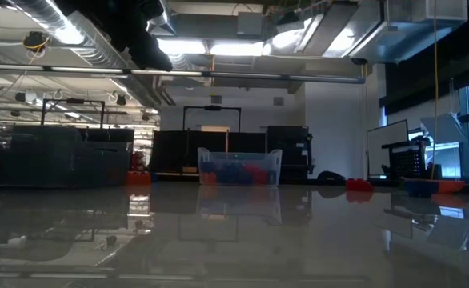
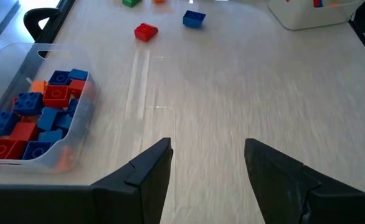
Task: Sort blocks by size
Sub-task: Put the blue 8 stud game piece into the gray bin
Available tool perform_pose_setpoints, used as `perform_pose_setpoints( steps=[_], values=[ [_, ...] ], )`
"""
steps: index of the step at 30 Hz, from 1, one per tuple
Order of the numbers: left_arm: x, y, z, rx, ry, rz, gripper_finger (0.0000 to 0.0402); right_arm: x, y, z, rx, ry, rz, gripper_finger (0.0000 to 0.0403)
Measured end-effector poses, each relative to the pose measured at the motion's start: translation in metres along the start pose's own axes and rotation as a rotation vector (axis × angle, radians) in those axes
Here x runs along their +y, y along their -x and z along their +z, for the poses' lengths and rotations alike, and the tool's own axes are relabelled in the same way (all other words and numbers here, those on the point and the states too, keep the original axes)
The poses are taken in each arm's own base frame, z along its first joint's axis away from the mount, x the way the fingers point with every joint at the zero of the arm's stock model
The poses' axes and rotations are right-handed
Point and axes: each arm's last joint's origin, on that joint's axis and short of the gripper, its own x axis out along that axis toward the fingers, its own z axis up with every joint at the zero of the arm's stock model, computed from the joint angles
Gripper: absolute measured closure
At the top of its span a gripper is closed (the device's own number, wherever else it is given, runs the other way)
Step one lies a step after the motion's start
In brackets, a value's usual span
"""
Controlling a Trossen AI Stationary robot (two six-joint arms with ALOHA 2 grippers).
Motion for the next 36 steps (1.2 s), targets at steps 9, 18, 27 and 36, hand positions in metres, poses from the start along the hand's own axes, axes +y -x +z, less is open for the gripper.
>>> perform_pose_setpoints(
  steps=[9,18,27,36],
  values=[
    [0.000,0.000,0.000,0.003,0.001,0.000,0.0211,0.029,0.028,0.052,-0.409,0.270,0.344,0.0134],
    [0.003,0.000,-0.002,0.030,0.000,0.100,0.0211,0.056,0.042,0.101,-0.685,0.503,0.345,0.0134],
    [0.030,0.009,-0.008,0.099,0.128,0.578,0.0211,0.057,0.053,0.141,-1.074,0.524,0.111,0.0134],
    [0.094,0.016,-0.038,0.212,0.427,0.811,0.0211,0.057,0.034,0.185,-1.326,0.435,-0.074,0.0134]
  ],
)
